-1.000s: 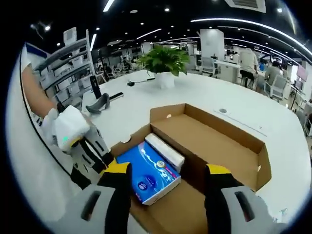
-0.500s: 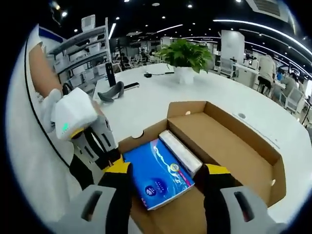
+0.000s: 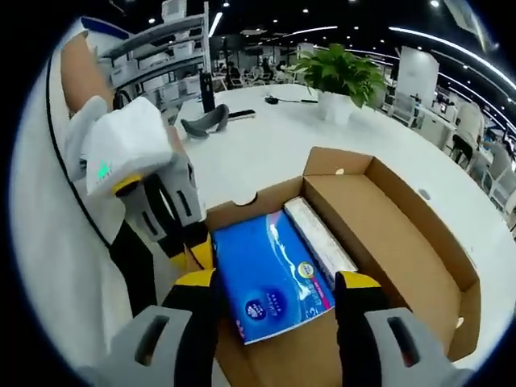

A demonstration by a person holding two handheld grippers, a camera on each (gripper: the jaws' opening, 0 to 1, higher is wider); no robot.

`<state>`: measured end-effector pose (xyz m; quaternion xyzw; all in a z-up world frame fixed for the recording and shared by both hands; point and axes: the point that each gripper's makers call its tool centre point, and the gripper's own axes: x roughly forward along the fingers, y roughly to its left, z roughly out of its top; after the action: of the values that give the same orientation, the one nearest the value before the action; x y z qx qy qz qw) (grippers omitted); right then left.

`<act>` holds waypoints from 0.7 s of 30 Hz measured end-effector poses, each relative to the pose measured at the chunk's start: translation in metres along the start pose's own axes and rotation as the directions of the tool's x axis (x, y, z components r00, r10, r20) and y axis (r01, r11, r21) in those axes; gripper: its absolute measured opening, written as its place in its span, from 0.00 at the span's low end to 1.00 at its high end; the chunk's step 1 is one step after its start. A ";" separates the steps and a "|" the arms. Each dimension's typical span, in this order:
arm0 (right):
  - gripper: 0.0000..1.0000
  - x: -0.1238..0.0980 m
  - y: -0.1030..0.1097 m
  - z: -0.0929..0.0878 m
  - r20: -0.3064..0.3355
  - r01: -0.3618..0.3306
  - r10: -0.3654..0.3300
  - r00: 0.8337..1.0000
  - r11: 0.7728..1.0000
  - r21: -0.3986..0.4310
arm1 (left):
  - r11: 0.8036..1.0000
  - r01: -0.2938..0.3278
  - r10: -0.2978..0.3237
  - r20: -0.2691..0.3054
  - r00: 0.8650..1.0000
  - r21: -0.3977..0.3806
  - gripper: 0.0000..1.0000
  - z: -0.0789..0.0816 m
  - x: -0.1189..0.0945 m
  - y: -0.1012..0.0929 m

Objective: Operate the shoe box by opening the lid, removing the specified soft item, and placing it in the target area until the item is outside and the box remains undamaged.

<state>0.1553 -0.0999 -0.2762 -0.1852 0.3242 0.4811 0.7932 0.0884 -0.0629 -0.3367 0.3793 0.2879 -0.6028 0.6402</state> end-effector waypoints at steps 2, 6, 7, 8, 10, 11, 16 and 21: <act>0.58 0.001 0.000 -0.001 -0.009 -0.001 0.000 1.000 1.000 -0.016 | 1.000 0.001 -0.001 0.001 1.000 -0.001 0.02 0.000 0.000 0.000; 0.57 0.006 0.004 -0.006 -0.038 -0.027 0.024 0.999 0.997 -0.069 | 1.000 -0.005 0.005 0.002 1.000 -0.005 0.02 0.000 0.000 0.000; 0.56 0.007 0.005 -0.005 -0.036 -0.034 0.032 0.999 0.996 -0.085 | 1.000 -0.006 0.006 0.002 1.000 -0.003 0.02 0.000 0.000 0.000; 0.56 0.010 0.007 -0.005 -0.036 -0.045 0.042 0.998 0.994 -0.096 | 1.000 -0.006 0.006 0.002 1.000 -0.002 0.02 0.000 0.000 0.000; 0.57 0.015 0.011 -0.011 -0.070 -0.075 0.069 0.995 0.993 -0.089 | 1.000 -0.004 0.004 0.001 1.000 -0.002 0.02 0.000 0.000 0.000; 0.58 0.017 0.011 -0.012 -0.088 -0.082 0.073 0.993 0.992 -0.100 | 1.000 -0.003 0.003 0.000 1.000 -0.002 0.02 0.000 0.000 -0.001; 0.59 0.028 0.018 -0.019 -0.143 -0.107 0.088 0.986 0.986 -0.128 | 1.000 -0.003 0.003 0.001 1.000 -0.005 0.02 0.000 0.000 0.000; 0.61 0.030 0.018 -0.017 -0.155 -0.120 0.099 0.983 0.984 -0.134 | 1.000 -0.008 0.008 0.003 1.000 -0.001 0.02 0.000 0.000 -0.001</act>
<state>0.1436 -0.0822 -0.3089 -0.2586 0.3564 0.5311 0.7239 0.0874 -0.0622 -0.3368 0.3792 0.2859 -0.6007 0.6432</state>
